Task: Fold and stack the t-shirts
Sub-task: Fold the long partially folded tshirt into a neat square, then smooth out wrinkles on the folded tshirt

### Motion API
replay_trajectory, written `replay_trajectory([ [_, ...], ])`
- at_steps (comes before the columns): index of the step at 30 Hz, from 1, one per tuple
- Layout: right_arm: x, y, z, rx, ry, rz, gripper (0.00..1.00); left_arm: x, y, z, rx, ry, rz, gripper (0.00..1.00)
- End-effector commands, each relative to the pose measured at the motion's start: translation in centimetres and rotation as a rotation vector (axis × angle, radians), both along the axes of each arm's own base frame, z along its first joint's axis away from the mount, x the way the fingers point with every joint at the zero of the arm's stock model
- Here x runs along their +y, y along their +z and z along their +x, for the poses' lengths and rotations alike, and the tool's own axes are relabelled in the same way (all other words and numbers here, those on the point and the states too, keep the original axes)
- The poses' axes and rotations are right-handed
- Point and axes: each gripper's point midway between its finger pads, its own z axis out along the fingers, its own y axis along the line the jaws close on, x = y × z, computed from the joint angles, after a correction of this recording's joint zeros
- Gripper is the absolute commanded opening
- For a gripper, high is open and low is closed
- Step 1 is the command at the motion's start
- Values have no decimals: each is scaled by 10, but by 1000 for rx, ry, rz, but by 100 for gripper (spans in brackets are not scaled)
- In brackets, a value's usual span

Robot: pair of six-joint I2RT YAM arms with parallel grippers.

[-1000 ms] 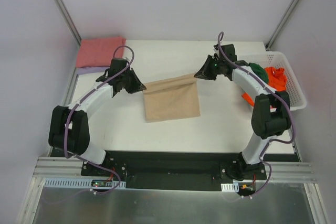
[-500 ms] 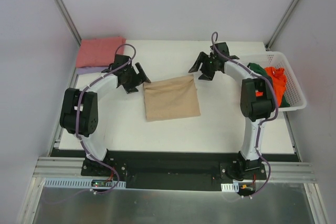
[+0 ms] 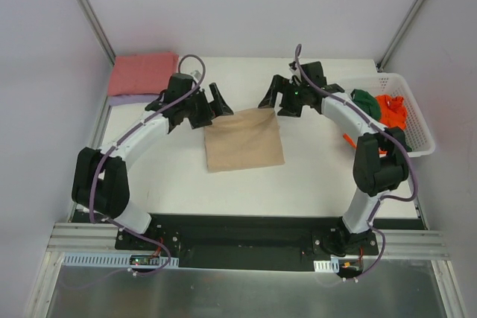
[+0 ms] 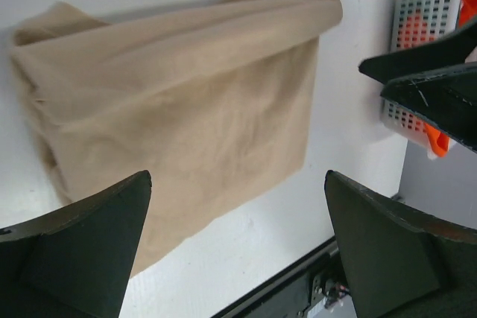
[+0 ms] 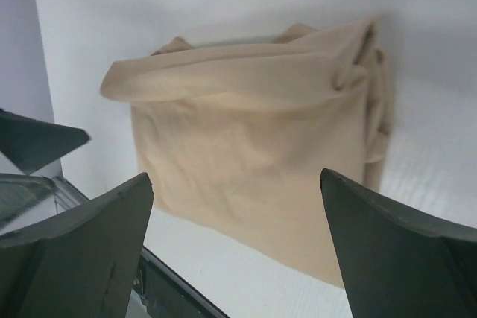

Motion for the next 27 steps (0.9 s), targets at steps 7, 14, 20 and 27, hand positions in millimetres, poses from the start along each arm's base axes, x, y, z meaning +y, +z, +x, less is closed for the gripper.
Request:
replay_trajectory([
  [7,59,1,31,-21,113,115,96,-30,-28,23,28,-121,27,99],
  [14,68,-40,77,41,102,62,96,-22,-68,82,76,-97,34,99],
  [20,60,-80,77,113,73,31,96,-3,-113,74,202,-54,49,99],
  [27,37,-99,75,158,11,-13,96,18,-111,65,211,-32,50,99],
])
